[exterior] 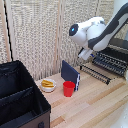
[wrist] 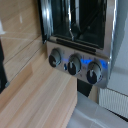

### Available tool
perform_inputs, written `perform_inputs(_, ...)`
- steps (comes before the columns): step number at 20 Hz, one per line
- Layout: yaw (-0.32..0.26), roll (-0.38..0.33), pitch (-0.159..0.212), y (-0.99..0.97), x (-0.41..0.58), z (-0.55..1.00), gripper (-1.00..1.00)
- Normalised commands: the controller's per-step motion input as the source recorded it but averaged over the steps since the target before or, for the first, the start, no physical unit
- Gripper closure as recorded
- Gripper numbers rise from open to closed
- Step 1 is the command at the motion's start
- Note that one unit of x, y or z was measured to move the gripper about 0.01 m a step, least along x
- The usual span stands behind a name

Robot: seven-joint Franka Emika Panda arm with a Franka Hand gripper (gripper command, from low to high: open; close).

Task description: With care, position your gripper close to the oven tray handle. Make sure to grip the handle tightly. Delicately and attentively pull the tray out from the oven.

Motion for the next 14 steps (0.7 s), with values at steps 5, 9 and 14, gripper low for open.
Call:
perform_inputs(5, 0.09, -0.177, 0.0, -0.47, 0.205, -0.24, -1.0)
perform_inputs(9, 0.046, -0.108, 0.0, -0.46, 0.275, -0.2, -1.0)
perform_inputs(14, 0.003, -0.065, 0.0, -0.46, 0.147, -0.18, -1.0)
